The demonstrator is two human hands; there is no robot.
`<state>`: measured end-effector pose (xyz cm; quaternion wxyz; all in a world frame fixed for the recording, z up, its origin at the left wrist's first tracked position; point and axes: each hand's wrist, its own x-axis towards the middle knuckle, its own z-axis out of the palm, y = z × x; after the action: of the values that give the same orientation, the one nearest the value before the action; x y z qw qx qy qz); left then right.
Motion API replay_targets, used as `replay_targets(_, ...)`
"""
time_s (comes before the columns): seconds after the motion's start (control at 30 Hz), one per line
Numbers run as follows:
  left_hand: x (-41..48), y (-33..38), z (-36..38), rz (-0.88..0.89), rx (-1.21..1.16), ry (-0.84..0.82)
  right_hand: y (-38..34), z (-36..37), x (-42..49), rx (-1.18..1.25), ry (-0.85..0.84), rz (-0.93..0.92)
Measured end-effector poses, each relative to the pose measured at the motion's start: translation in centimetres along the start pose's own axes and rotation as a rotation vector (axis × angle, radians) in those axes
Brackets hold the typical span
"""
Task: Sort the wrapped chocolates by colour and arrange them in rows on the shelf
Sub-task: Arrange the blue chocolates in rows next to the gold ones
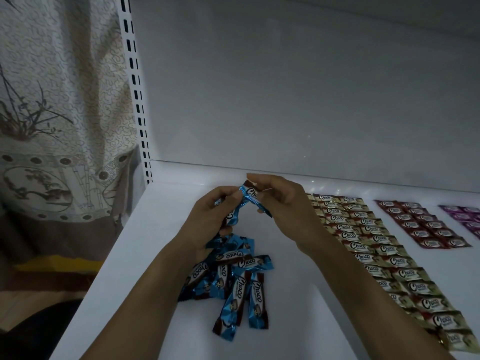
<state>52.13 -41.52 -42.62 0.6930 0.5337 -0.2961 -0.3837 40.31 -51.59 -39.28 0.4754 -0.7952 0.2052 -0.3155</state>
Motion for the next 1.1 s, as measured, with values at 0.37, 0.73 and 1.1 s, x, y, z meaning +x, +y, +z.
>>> replay_targets(0.37, 0.7, -0.3, -0.7, 0.108, 0.038, 0.272, 4.7, 1.3, 0.6, -0.344, 0.074, 0.017)
replay_targets(0.73, 0.9, 0.2, -1.3, 0.043, -0.281, 0.271, 4.5, 2.4, -1.5, -0.745, -0.102, -0.169)
replay_targets(1.1, 1.4, 0.5, -1.7, -0.038, -0.506, 0.194, 6.1, 5.2, 4.2, -0.808, -0.326, 0.026)
